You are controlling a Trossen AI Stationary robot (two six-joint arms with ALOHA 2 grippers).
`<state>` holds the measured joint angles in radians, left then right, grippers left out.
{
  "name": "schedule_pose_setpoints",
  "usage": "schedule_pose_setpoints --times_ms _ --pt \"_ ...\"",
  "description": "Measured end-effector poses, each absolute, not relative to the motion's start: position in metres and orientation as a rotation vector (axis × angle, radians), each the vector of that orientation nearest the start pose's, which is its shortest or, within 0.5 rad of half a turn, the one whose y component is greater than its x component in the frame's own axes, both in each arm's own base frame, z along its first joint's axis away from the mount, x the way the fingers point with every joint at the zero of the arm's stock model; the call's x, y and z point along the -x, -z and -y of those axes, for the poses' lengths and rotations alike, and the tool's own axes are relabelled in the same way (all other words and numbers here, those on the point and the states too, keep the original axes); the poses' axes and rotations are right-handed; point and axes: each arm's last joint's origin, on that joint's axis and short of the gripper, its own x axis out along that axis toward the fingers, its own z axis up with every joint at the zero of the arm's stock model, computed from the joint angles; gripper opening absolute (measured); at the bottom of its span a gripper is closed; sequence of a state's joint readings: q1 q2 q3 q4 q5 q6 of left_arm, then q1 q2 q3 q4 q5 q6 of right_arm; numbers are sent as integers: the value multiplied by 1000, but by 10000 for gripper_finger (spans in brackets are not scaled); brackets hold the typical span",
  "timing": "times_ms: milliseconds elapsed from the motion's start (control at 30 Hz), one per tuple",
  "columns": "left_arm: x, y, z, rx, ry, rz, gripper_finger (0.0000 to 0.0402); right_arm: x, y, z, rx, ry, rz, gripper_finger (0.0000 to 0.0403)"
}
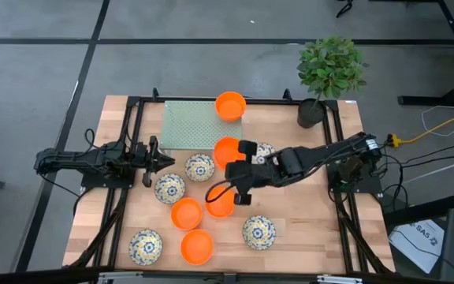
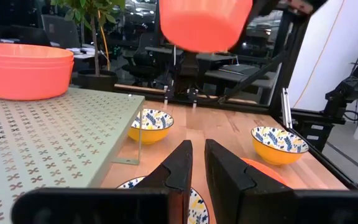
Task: Pick & Place Mini bowls
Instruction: Stack the orange bowl on top of the other orange bowls on the shelf
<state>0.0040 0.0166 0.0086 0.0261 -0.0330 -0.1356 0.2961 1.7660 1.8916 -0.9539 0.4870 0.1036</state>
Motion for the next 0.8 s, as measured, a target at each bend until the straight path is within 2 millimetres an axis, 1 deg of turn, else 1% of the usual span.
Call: schedule_pose_setpoints --times_ms 200,400,633,800 --pt "-98 -168 -1 136 -35 20 38 -358 -408 -83 288 207 -699 12" --pt "-98 -168 -1 136 -35 20 38 -359 -422 -65 350 224 -675 12" --pt "-98 -168 -1 136 -35 20 38 -363 -429 -36 412 268 -673 12" --pt "-98 -168 -1 136 -35 20 38 -365 -430 -11 449 313 -692 12"
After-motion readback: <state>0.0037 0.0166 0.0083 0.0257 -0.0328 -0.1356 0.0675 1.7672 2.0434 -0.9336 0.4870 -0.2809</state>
